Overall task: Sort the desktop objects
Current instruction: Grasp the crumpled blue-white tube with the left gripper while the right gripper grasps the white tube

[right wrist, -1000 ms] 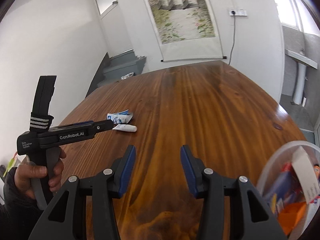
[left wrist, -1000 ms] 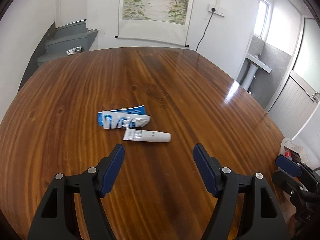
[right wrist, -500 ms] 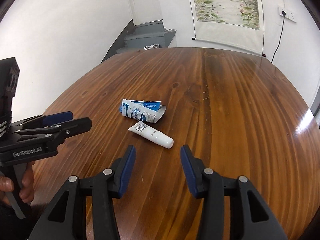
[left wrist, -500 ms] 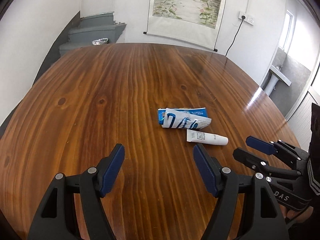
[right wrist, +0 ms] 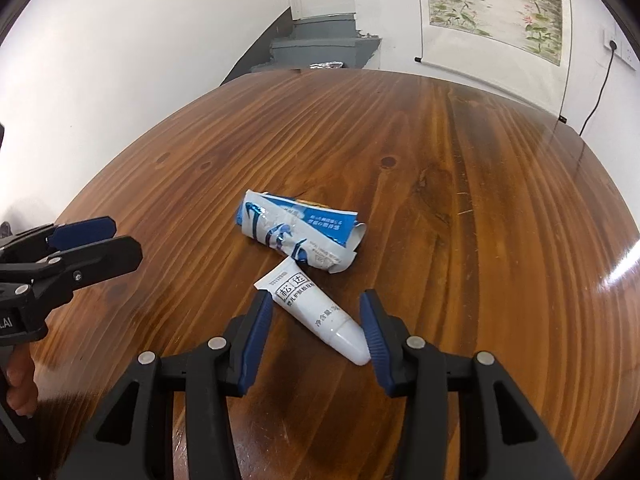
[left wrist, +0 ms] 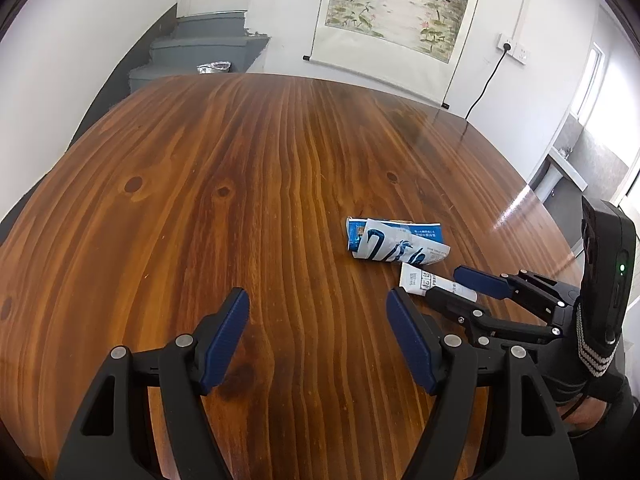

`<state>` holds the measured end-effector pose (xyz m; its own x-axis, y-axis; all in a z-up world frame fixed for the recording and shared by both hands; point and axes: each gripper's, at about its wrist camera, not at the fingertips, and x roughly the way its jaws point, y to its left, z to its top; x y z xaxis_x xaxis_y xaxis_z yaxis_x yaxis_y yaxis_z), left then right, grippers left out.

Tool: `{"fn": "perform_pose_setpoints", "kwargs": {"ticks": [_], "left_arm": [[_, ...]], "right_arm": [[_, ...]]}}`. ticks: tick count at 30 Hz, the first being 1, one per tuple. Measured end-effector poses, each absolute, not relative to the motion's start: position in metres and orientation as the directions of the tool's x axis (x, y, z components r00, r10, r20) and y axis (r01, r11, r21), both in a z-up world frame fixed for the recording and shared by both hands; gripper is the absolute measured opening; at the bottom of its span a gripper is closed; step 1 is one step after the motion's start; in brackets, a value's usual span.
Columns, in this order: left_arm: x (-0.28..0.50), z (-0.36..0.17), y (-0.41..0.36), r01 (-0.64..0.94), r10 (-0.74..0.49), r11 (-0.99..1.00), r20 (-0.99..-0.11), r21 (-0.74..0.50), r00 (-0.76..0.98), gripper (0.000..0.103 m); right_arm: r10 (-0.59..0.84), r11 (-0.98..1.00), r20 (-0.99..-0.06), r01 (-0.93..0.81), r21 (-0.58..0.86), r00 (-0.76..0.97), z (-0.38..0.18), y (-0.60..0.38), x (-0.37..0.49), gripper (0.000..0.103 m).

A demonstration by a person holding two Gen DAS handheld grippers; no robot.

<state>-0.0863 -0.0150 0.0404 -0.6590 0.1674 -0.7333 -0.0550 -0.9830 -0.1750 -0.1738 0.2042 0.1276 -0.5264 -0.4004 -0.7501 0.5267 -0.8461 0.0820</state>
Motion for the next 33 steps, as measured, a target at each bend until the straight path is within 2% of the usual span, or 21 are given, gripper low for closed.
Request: {"fn": "perform_pose_setpoints", "kwargs": {"ticks": [4, 5, 8, 13, 18, 33], "left_arm": [[-0.096, 0.042, -0.005, -0.086, 0.161, -0.987, -0.747, -0.138, -0.645, 0.075], [-0.098, 0.044, -0.001, -0.100, 0.155, -0.988, -0.740, -0.118, -0.654, 0.074], [-0.107, 0.049, 0.010, -0.132, 0.138, -0.989, -0.723, -0.065, -0.677, 0.075], [-0.125, 0.044, 0.028, -0.185, 0.188, -0.979, -0.735, -0.085, -0.651, 0.075], [-0.140, 0.037, 0.045, -0.183, 0.179, -0.980, -0.751, -0.078, -0.636, 0.074], [-0.177, 0.008, 0.074, -0.140, 0.089, -0.990, -0.791, -0.005, -0.605, 0.074]], "right_arm": [[-0.360, -0.849, -0.759, 0.528, 0.026, -0.542, 0.124, 0.200, -0.167, 0.029], [-0.353, -0.852, -0.764, 0.523, 0.024, -0.539, 0.124, 0.201, -0.167, 0.022], [-0.350, -0.864, -0.772, 0.501, 0.046, -0.531, 0.124, 0.208, -0.163, 0.021], [-0.334, -0.889, -0.783, 0.453, 0.076, -0.525, 0.123, 0.229, -0.146, 0.022], [-0.319, -0.913, -0.777, 0.395, 0.099, -0.543, 0.124, 0.248, -0.130, 0.021], [-0.397, -0.908, -0.727, 0.354, 0.223, -0.560, 0.140, 0.280, -0.120, 0.021]]}}
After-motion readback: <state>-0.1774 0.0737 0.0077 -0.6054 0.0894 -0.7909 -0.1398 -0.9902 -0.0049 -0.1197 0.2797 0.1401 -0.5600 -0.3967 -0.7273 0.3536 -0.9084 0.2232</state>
